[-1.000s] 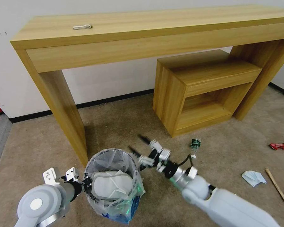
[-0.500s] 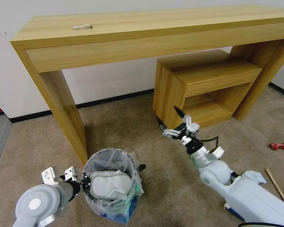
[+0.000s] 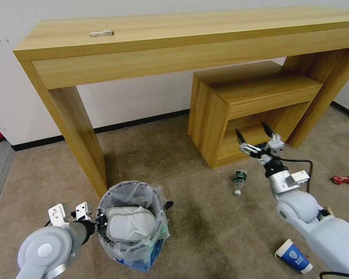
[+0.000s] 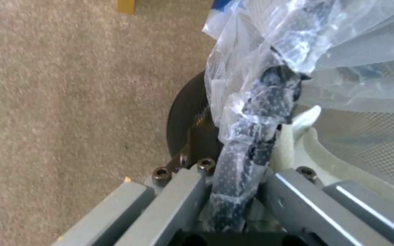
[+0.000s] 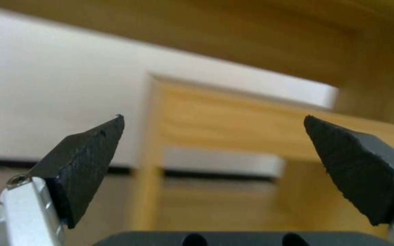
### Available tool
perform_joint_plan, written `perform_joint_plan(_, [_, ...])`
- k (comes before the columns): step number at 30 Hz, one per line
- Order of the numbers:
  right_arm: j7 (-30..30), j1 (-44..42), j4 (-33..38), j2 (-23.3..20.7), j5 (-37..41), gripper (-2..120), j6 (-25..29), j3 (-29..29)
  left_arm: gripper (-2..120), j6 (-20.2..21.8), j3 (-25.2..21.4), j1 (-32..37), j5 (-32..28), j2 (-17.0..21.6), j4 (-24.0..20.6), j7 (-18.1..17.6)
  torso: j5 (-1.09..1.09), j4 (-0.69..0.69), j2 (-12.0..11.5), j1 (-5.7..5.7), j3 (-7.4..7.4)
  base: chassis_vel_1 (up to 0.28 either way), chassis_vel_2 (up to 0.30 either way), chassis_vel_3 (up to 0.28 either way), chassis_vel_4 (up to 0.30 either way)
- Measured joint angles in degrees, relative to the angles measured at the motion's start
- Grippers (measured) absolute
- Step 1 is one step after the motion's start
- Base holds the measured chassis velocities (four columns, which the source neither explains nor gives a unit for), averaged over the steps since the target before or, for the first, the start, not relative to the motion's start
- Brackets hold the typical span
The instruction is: Pick up the trash bin and place the garbage on the floor into it.
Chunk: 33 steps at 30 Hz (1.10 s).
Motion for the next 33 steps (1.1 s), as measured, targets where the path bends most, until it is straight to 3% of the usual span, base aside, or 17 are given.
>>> perform_joint_plan(1, [3.06,-1.99,-0.38,-0.36,-1.54,100,-1.85,1.8,0,0.0,-0.07,0.03,0.41,0.13,0.21,0.36,-0.01,0.0,0.0,0.0,0.0,0.0,0.0,0.0,0.0])
perform_joint_plan(8, [8.75,-7.69,-1.6,-0.69,-4.03,100,-4.3,7.08,0,0.0,-0.12,0.19,2.85,0.55,0.71,2.33,0.0,0.02,0.0,0.0,0.0,0.0,0.0,0.0,0.0])
perform_joint_plan(16, [11.21,-14.73,-1.89,-0.78,-6.37,100,-5.3,12.18,0,0.0,-0.12,0.29,4.59,1.23,0.78,3.95,0.0,0.02,0.0,0.0,-0.01,0.0,0.0,0.0,0.0])
perform_joint_plan(33, [12.67,-19.71,-2.97,1.73,-10.65,100,-4.04,14.19,0,-0.02,0.51,0.35,8.13,1.57,1.59,6.23,-0.02,0.01,0.0,0.0,0.0,0.0,0.0,0.0,0.0])
